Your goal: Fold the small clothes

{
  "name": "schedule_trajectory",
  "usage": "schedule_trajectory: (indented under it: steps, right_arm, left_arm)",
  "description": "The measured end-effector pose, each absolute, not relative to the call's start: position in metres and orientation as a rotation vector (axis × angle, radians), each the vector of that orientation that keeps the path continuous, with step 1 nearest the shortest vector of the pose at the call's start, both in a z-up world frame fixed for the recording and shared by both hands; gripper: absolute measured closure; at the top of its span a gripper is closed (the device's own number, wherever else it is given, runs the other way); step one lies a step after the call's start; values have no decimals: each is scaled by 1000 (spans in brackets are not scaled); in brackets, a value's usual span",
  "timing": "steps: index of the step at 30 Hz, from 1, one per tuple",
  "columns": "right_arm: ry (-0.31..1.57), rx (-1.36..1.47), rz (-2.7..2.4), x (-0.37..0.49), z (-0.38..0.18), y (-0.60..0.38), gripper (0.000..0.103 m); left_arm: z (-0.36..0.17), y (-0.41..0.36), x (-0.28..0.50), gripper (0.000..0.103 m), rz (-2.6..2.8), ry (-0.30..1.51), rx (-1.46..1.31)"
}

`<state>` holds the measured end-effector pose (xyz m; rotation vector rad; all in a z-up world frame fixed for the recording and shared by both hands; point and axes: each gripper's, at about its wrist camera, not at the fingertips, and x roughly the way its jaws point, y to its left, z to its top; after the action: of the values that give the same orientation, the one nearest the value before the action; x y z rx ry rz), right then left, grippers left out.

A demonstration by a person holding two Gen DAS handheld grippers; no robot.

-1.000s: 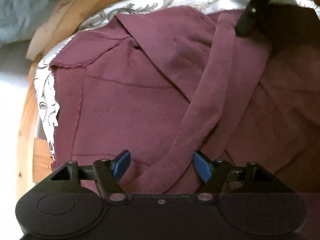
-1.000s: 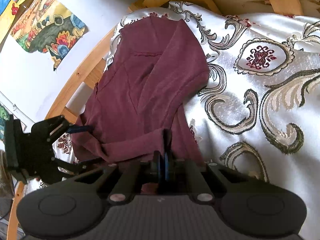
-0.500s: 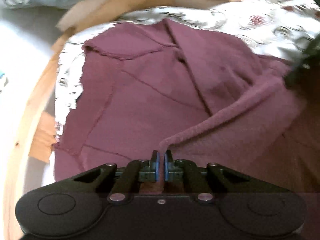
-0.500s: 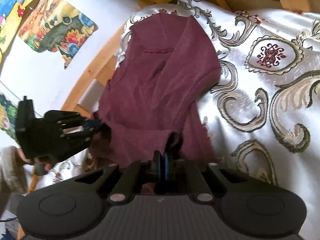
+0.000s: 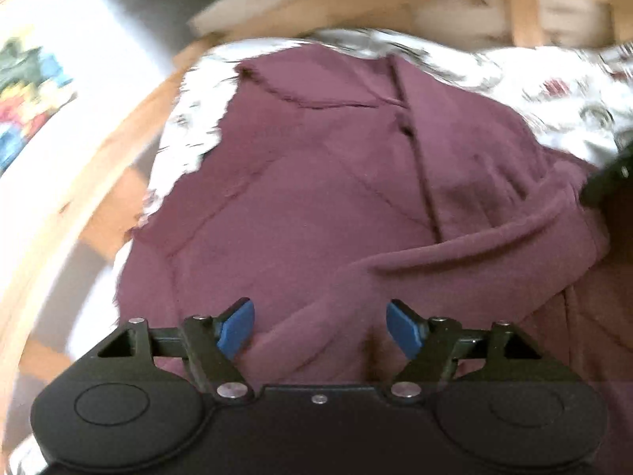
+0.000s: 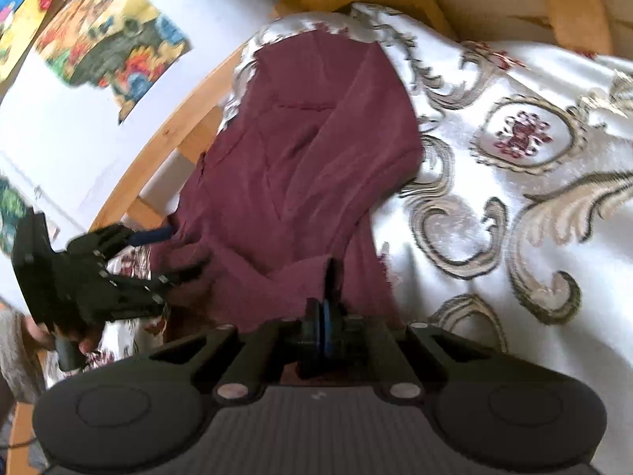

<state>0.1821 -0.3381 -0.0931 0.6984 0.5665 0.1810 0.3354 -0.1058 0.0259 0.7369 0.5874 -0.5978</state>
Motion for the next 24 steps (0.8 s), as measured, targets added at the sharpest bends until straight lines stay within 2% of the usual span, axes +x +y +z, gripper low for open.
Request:
schedule_trajectory:
  steps: [2, 4, 5, 6, 8, 9, 10, 18, 24]
  right_arm:
    - [562, 659, 180, 182, -90, -333, 89]
    - [566, 644, 182, 183, -90, -329, 73]
    - [570, 639, 183, 183, -91, -327, 73]
    - [575, 634, 182, 184, -92, -325, 73]
    - [572, 630, 171, 184, -93, -322, 86]
    - [570, 629, 173, 185, -93, -321, 96]
    - [564, 631, 172, 185, -92, -321, 99]
    - [558, 654, 131, 157, -87, -323, 100]
    - [593, 660, 82, 141, -100, -319, 100]
  left_arm:
    - [33, -88, 337, 24, -541, 588, 695]
    - [38, -71, 344, 24, -480, 598, 643]
    - [40, -63, 348, 24, -451, 602, 611]
    - [40, -57, 352, 24, -412, 603, 587]
    - [37, -48, 360, 25, -325, 609, 583]
    - [33, -46, 365, 25, -279, 613, 594]
    - [30, -45, 369, 25, -247, 616, 600]
    - [12, -35, 401, 25, -108, 642, 460]
    - [18, -30, 388, 23, -186, 590, 447]
